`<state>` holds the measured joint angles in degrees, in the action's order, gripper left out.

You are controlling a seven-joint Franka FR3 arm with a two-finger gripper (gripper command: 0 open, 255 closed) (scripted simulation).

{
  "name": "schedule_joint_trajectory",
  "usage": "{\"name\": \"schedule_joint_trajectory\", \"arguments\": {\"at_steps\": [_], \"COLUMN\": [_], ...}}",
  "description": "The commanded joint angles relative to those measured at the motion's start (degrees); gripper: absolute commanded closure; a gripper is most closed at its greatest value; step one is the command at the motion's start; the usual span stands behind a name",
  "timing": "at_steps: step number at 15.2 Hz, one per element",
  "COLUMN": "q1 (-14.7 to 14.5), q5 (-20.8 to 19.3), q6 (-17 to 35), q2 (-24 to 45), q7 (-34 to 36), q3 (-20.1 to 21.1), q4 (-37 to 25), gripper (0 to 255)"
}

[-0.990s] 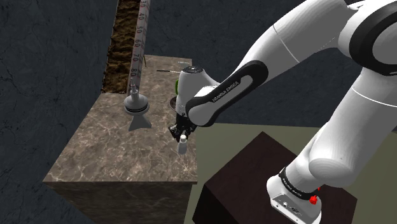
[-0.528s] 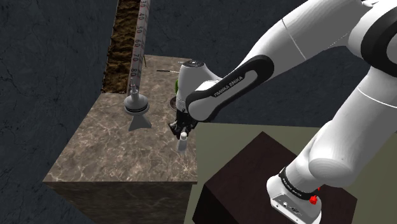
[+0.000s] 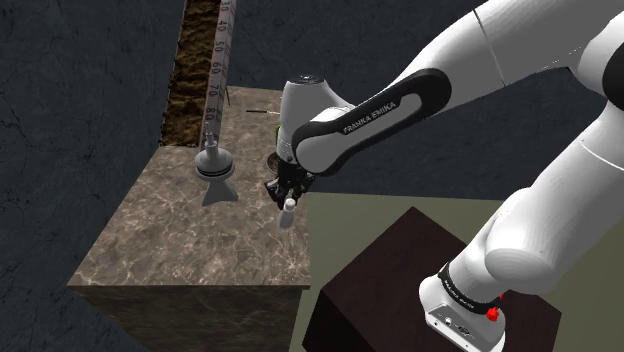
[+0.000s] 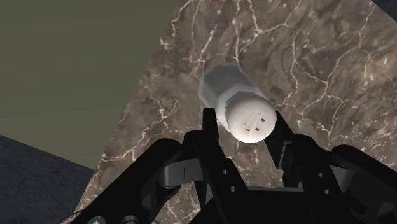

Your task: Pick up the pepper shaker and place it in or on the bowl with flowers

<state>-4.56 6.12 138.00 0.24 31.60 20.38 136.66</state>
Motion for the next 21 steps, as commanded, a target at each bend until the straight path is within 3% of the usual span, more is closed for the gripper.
{"name": "schedule_joint_trajectory", "arguments": {"at_steps": [1,11,21], "q1": [-0.02,0.03,5.77], "q5": [0.45,1.77,-2.48], "q6": [-1.71,-9.07,-14.82], "q2": [-1.26,-5.91,5.05], "q7": [-0.15,-0.82,-9.40], "q3": [0.03,-0.31,-6.09], "q4": [-0.49,-3.37,-18.92], "gripper": [255,255,255]}}
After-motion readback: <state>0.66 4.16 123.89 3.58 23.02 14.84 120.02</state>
